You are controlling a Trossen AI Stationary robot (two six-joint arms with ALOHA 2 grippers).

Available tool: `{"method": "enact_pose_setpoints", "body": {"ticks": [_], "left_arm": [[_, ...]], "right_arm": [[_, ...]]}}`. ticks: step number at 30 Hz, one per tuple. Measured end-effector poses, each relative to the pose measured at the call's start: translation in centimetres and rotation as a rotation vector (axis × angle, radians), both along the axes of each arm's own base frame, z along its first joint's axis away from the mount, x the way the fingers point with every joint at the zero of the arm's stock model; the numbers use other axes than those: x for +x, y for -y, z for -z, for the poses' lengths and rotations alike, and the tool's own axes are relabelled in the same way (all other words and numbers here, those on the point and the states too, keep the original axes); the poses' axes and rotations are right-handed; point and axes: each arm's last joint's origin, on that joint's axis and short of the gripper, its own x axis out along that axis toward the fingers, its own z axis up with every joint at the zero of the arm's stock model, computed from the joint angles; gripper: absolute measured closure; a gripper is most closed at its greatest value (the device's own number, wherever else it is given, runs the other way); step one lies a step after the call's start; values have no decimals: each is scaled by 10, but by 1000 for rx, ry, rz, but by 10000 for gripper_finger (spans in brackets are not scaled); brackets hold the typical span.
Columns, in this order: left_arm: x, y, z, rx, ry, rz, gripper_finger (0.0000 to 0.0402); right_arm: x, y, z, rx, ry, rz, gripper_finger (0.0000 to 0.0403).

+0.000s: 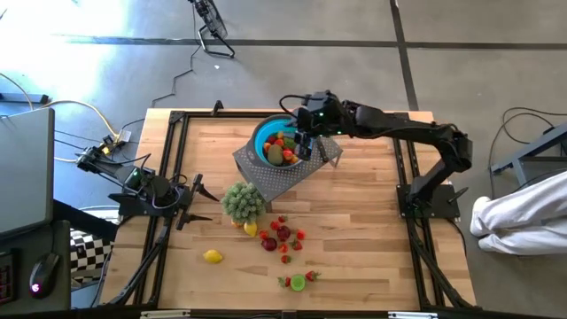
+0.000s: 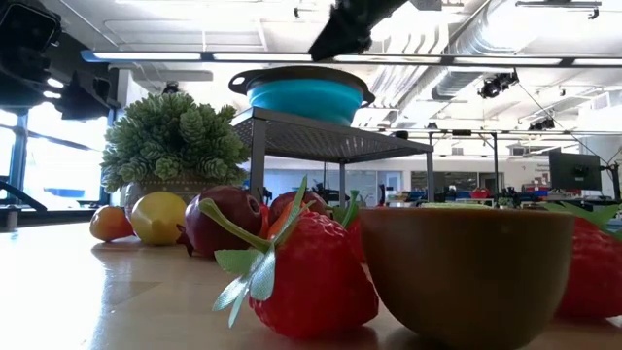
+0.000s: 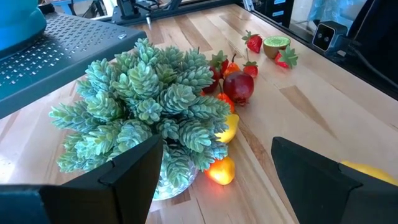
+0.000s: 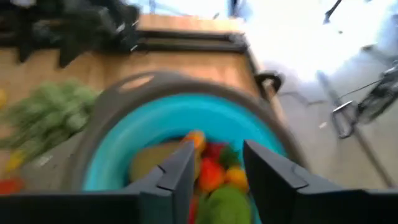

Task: Pick & Place Fruit
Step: Put the lemon into the blue strainer bowl on the shelf

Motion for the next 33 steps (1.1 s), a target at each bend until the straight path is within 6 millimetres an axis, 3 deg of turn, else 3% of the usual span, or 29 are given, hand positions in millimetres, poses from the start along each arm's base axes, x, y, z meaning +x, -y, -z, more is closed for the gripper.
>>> {"method": "enact_pose_setpoints", "body": {"ticks": [10,18,24,33], "left_arm": [[0,0,0,0,0,0,107],[0,0,0,0,1,0,107],[0,0,0,-1,1,-1,107],[0,0,-1,-20,11,-4,107]], "right_arm": [[-26,-12,-12,81,-60,-132,392],[-31,-17,-8,157,-106,-202,400],[-39,-19,6,182,-113,-178,400],[-83,-37,14,203,99,-124,400]]}}
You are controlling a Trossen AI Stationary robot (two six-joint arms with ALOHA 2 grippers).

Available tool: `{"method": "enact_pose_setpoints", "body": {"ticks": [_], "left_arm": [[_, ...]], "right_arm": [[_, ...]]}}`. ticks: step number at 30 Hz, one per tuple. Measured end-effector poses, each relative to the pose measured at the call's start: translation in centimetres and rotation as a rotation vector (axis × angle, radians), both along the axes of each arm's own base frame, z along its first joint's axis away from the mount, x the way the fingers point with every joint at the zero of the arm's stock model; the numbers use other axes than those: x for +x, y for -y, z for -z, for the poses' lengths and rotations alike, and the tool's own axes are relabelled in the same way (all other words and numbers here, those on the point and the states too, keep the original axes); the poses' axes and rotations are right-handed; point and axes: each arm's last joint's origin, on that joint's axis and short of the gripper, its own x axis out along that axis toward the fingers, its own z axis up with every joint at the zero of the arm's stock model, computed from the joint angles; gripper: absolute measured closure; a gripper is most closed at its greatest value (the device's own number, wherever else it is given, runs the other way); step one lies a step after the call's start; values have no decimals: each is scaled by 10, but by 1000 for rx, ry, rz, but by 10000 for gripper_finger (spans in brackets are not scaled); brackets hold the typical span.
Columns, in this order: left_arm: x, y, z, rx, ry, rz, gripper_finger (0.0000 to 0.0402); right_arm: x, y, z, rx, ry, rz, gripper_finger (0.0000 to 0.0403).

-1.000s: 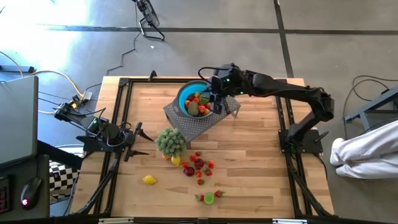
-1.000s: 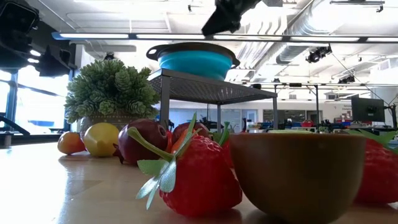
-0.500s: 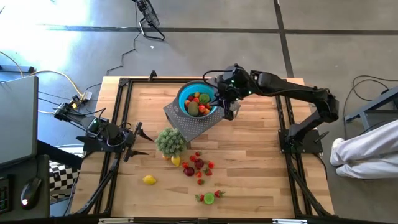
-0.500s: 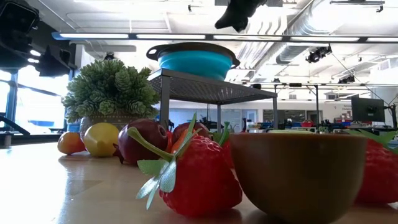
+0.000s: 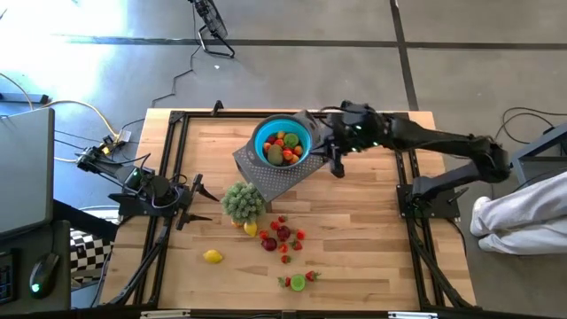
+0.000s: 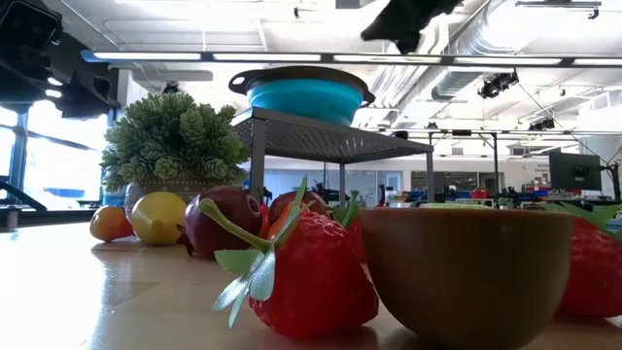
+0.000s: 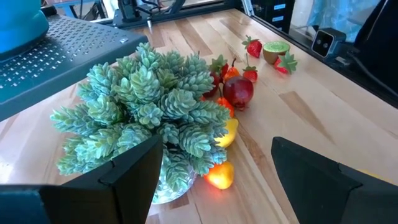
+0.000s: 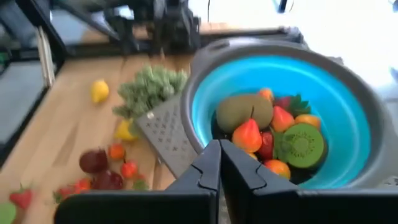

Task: Pick & Place Fruit
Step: Put the lemon into the blue strainer bowl on the shelf

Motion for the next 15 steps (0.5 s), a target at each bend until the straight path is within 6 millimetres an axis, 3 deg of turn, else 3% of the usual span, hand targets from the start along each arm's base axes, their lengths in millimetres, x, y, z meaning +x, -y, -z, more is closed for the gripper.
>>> {"method": "enact_pose_setpoints", "body": {"ticks": [7,15], "left_arm": [[0,0,-1,-93,-9,-25,107],[0,0,-1,-282,-56,-80,107]], "right_arm": [[-34,-23,18,64,175,38,401],[-52,-54,55,115,281,36,401]]}}
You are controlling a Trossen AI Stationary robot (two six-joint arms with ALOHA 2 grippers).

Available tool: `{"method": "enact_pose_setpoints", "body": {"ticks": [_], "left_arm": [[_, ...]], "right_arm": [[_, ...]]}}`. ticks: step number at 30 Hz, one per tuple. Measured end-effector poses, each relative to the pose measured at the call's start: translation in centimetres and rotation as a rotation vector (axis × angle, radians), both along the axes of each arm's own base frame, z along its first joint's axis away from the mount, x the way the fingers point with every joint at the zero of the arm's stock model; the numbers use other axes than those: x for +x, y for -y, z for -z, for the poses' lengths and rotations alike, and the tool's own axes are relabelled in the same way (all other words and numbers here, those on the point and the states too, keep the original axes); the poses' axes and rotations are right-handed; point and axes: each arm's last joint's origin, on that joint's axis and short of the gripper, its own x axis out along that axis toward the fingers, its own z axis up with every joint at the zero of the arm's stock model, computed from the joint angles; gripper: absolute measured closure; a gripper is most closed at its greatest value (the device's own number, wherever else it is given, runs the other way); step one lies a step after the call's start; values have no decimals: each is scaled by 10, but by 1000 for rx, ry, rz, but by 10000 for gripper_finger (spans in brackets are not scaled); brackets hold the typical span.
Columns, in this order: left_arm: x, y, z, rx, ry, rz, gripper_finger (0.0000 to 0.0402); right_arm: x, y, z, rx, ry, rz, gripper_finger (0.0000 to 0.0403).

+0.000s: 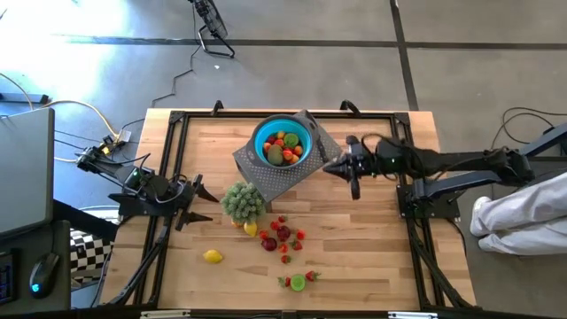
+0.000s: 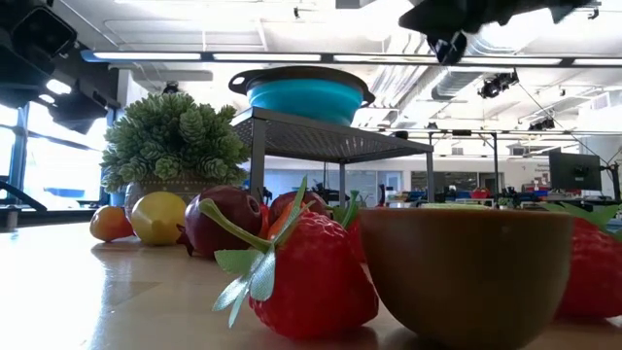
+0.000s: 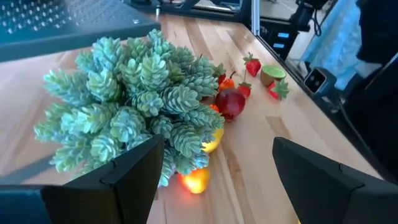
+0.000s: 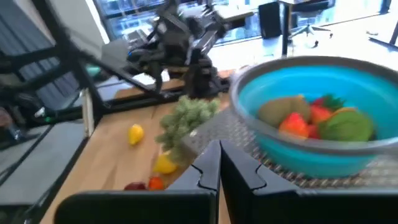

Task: Pick & Place Fruit
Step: Put the lemon into the blue strainer bowl on the shelf

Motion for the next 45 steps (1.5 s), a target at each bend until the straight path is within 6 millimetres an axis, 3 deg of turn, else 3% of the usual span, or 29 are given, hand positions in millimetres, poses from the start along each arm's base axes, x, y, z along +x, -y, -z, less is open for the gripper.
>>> {"method": "enact_pose_setpoints", "body": {"ticks": [6,11,40,45], "left_arm": [[0,0,0,-21,-6,-6,107],[0,0,0,-49,-13,-14,107],[3,-2,-10,-161,80,-137,107],[3,-2,-13,-177,112,-142,107]], "right_arm": [[-4,-21,34,-19,44,-30,401],[-12,-30,51,-31,18,-38,401],[-96,-17,37,-46,-30,-41,401],[-95,-17,63,-34,-14,-55,401]]}}
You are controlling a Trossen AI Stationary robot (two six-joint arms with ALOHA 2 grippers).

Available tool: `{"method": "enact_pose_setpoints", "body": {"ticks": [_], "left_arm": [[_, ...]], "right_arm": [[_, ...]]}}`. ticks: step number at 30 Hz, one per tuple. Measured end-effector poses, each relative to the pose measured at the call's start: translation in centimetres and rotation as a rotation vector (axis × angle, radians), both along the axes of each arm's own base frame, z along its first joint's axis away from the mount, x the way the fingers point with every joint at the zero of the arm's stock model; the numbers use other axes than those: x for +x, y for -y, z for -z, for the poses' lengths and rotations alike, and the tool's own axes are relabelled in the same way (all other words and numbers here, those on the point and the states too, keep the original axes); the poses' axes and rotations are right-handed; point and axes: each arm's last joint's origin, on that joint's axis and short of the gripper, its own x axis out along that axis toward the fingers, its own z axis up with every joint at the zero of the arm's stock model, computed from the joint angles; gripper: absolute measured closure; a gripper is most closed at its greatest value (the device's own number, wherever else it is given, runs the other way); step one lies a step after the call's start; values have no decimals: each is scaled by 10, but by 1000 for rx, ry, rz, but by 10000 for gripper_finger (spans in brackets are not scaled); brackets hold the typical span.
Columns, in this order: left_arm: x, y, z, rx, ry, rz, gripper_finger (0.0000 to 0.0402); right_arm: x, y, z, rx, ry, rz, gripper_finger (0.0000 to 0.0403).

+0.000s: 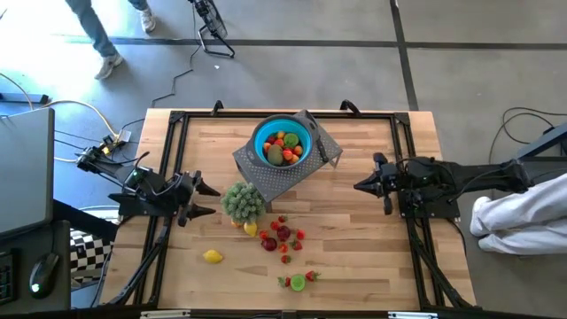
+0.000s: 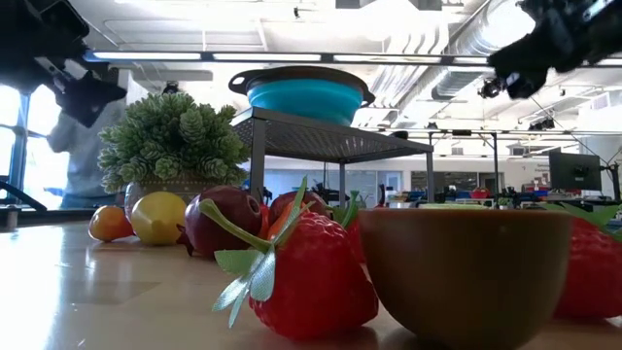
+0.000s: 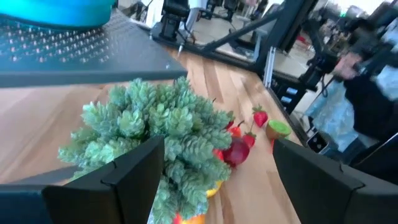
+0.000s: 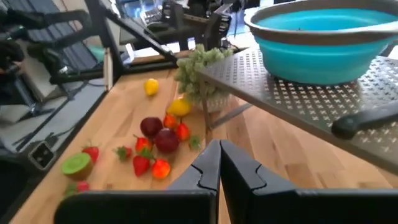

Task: Pick & Place Fruit
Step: Put the lemon into the blue strainer bowl on the shelf

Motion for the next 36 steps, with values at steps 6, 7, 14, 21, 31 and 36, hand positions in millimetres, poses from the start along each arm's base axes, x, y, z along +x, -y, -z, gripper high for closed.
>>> {"method": "enact_pose_setpoints", "body": {"ticks": [6,7,14,21,31,36], "left_arm": [[1,0,-9,-36,82,-2,107],[1,0,-9,-40,91,-2,107],[1,1,-25,-107,235,-1,107],[12,7,-33,-189,283,35,107],[48,27,-35,-241,106,141,107],[65,48,-56,-178,44,220,107]], "right_arm": [[1,0,33,16,88,11,400],[1,0,36,23,92,14,400],[0,0,40,49,110,20,400],[0,0,36,53,145,20,400],[0,0,36,52,143,20,400],[0,0,36,52,143,20,400]]}}
